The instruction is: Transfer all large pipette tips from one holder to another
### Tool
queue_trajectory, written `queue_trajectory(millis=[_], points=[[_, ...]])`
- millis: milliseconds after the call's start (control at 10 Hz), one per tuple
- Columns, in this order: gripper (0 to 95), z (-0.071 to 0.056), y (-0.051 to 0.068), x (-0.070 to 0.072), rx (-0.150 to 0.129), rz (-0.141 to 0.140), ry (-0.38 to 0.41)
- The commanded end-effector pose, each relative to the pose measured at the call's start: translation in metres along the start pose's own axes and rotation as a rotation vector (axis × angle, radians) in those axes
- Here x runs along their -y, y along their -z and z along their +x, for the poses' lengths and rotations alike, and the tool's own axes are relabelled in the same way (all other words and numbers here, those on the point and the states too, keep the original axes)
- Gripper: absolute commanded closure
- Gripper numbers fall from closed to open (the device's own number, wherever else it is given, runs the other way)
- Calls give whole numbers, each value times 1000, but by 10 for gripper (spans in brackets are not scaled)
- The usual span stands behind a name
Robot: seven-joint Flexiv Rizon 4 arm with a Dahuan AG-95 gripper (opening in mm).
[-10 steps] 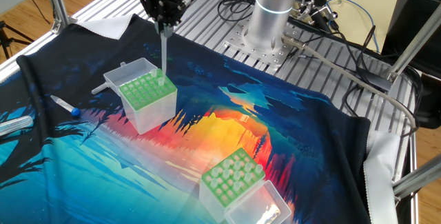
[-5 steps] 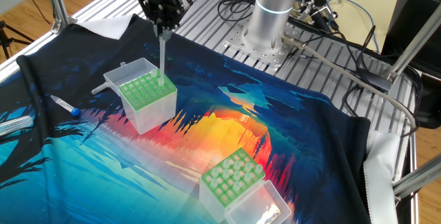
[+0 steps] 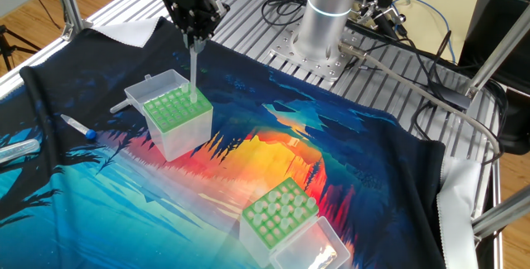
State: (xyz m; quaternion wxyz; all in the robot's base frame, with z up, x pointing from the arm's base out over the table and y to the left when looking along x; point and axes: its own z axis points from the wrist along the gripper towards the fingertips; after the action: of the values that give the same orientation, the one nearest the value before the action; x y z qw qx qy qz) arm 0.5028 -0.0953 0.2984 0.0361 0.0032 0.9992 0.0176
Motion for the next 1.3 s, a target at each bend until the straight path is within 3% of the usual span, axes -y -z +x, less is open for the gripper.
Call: queue_trajectory(millis=[100,900,1300], points=[[950,1,-2,1,2,-1,1],[950,8,-19,11,2,-7,10],[950,9,-20,11,-6,-9,1]])
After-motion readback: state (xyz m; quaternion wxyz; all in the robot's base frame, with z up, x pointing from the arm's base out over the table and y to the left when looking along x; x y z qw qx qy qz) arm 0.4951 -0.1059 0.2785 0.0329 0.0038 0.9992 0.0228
